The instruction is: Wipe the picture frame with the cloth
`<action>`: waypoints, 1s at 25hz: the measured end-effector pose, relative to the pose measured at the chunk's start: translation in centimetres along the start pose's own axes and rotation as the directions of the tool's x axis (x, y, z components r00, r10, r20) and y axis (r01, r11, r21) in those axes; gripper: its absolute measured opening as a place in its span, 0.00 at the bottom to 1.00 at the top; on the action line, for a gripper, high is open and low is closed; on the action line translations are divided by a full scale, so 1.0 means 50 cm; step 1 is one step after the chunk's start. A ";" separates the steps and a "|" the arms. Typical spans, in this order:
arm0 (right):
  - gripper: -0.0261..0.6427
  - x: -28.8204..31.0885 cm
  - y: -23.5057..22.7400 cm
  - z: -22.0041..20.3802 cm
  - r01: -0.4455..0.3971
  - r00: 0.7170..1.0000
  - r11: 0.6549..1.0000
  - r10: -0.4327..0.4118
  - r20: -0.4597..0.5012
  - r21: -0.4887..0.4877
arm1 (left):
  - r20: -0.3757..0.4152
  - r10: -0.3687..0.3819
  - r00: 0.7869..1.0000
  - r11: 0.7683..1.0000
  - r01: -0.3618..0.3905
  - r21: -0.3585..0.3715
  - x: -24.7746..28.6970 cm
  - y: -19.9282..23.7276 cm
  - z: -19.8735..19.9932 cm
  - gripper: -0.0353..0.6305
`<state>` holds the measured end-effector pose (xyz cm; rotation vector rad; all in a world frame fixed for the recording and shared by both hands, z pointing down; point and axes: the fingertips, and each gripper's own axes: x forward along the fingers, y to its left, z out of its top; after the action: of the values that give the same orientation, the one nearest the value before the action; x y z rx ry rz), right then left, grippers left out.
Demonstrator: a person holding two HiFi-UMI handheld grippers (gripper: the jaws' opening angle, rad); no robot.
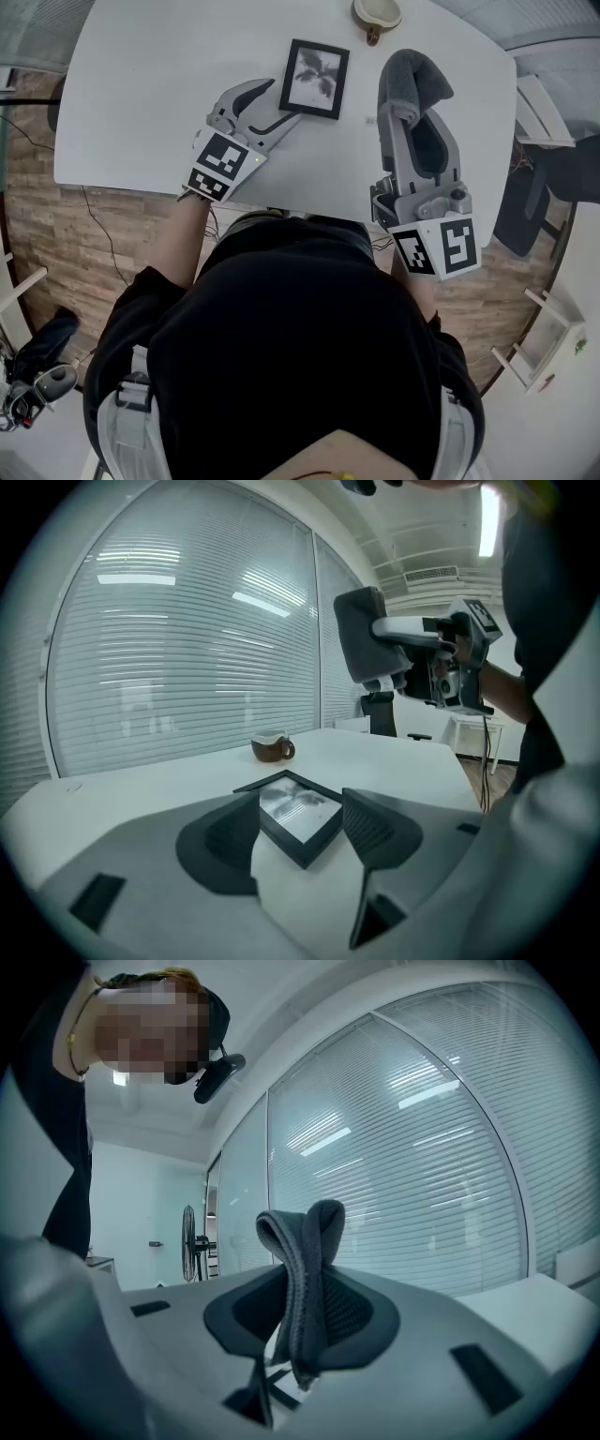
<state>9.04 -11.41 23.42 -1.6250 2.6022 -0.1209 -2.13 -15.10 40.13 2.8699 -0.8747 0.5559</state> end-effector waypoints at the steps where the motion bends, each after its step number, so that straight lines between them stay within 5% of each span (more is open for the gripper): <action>1: 0.18 0.000 0.000 0.001 0.001 1.000 1.000 -0.001 0.000 0.000 | -0.012 -0.002 1.000 1.000 0.002 0.003 0.003 -0.001 -0.005 0.47; 25: 0.18 0.002 -0.005 -0.002 0.007 1.000 1.000 -0.007 -0.002 0.001 | -0.241 -0.038 0.970 0.999 0.036 -0.013 0.062 -0.002 -0.103 0.50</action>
<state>9.20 -11.61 23.55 -1.6350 2.5981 -0.1243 -1.29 -15.69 46.05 2.7272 -0.7807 0.8717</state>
